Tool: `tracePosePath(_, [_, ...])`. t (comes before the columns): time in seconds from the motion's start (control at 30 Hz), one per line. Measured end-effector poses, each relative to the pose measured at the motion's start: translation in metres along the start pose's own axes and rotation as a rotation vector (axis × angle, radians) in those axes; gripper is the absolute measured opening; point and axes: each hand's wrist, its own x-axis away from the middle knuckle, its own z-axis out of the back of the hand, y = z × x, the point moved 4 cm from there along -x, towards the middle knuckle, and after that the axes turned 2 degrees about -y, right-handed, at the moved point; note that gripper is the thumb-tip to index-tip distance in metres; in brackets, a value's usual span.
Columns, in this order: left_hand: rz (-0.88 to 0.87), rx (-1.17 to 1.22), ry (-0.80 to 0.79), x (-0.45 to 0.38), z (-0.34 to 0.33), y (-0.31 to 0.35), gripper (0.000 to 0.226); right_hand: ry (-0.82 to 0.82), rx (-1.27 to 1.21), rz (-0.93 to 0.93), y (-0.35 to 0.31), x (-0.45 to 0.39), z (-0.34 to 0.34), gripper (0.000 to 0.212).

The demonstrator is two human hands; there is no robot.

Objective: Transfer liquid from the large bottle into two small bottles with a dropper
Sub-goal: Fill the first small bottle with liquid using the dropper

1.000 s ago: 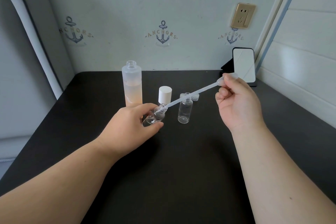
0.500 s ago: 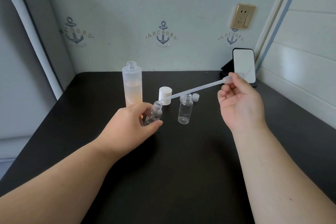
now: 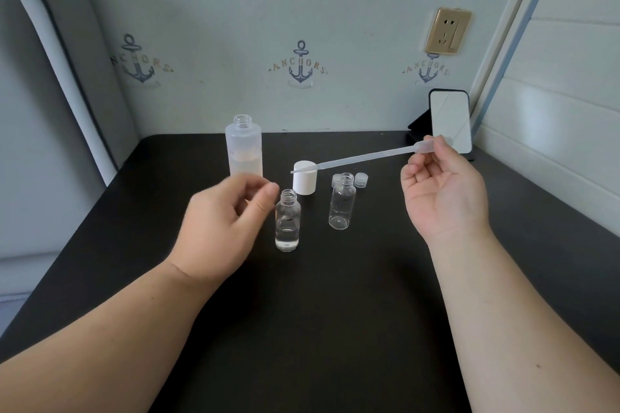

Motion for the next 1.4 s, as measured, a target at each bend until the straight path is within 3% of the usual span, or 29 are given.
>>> tracePosePath(0.1, [0.007,-0.004,0.221,-0.002,0.013,-0.001,0.003,0.004,0.004,-0.005,0.001,0.000,0.000,0.013])
tracePosePath(0.2, [0.100,-0.006,0.295,-0.008,0.016,-0.012,0.022,0.006,0.001,-0.012,0.002,0.001,0.000,0.011])
tracePosePath(0.3, [0.221,-0.007,0.152,-0.016,0.009,-0.025,0.063,0.000,-0.001,-0.013,0.002,0.000,-0.001,0.011])
tracePosePath(0.37, [0.266,-0.044,0.035,-0.018,0.002,-0.031,0.071,-0.007,-0.002,-0.013,0.002,0.000,-0.001,0.008])
tracePosePath(0.5, [0.259,-0.155,-0.005,-0.021,-0.004,-0.039,0.040,-0.026,0.023,-0.011,0.002,0.000,-0.003,0.021])
tracePosePath(0.7, [0.216,-0.118,-0.010,-0.019,-0.001,-0.034,0.028,-0.049,-0.002,0.002,0.002,0.000,-0.007,0.016])
tracePosePath(1.03, [0.186,-0.132,-0.048,-0.015,-0.002,-0.023,0.038,-0.067,0.010,0.025,0.001,0.001,-0.010,0.024])
tracePosePath(1.2, [0.161,-0.161,-0.051,-0.016,-0.001,-0.024,0.033,-0.056,0.023,0.040,0.000,0.000,-0.008,0.010])
tracePosePath(1.3, [0.131,-0.193,-0.030,-0.017,-0.001,-0.022,0.041,-0.041,0.043,0.051,-0.001,-0.001,-0.006,0.009])
tracePosePath(1.4, [0.128,-0.221,-0.016,-0.018,0.000,-0.023,0.034,-0.021,0.053,0.061,-0.002,0.000,-0.004,0.013])
